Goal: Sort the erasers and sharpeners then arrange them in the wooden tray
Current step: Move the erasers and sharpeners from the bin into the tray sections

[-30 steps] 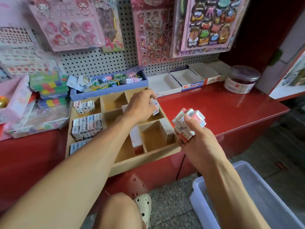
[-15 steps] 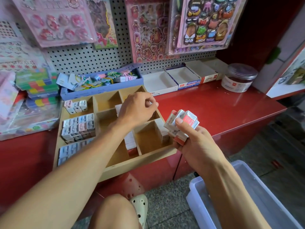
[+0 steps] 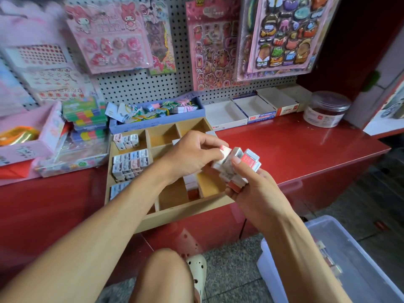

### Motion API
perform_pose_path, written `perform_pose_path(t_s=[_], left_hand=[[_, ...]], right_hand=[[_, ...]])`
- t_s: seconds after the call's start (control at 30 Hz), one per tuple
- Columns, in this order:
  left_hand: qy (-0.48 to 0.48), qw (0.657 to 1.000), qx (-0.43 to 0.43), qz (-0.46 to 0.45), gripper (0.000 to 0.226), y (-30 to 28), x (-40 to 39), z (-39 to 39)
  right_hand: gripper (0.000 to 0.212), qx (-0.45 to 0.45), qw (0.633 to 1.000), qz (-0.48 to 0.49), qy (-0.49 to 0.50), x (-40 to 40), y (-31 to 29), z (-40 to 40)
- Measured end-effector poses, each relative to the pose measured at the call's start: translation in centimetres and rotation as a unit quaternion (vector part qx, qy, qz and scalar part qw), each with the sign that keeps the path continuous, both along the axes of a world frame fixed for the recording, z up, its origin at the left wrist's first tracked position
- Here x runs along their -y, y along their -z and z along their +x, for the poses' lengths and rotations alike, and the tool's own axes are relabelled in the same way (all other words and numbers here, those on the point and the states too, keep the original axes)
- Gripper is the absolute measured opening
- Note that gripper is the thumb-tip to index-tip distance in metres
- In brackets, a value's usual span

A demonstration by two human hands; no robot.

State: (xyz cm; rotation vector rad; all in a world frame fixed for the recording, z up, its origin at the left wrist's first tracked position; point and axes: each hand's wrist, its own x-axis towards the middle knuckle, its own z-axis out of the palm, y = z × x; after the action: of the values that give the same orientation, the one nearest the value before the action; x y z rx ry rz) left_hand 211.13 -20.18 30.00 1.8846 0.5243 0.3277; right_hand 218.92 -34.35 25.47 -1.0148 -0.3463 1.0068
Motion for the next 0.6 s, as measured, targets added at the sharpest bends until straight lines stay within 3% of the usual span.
perform_pose_path(t_s=[0.1, 0.3, 0.43, 0.6], left_hand=[[-0.03, 0.999, 0.009, -0.022, 0.017, -0.4, 0.1, -1.0], [-0.075, 0.995, 0.013, -0.058, 0.015, 0.3, -0.5, -3.7], [-0.102, 0.995, -0.003, 0.001, 0.01, 2.0, -0.8, -6.3], [-0.113, 0.988, -0.037, 0.095, 0.02, 5.8, -0.6, -7.9]], right_hand=[[0.028, -0.023, 1.0, -0.002, 0.015, -0.1, 0.3, -0.6], [0.04, -0.076, 0.996, -0.009, 0.043, -0.7, 0.9, -1.3], [0.041, -0.087, 0.995, -0.007, 0.053, -0.7, 1.1, -1.5], [0.041, -0.094, 0.994, -0.007, 0.058, -0.3, 1.3, -1.6]])
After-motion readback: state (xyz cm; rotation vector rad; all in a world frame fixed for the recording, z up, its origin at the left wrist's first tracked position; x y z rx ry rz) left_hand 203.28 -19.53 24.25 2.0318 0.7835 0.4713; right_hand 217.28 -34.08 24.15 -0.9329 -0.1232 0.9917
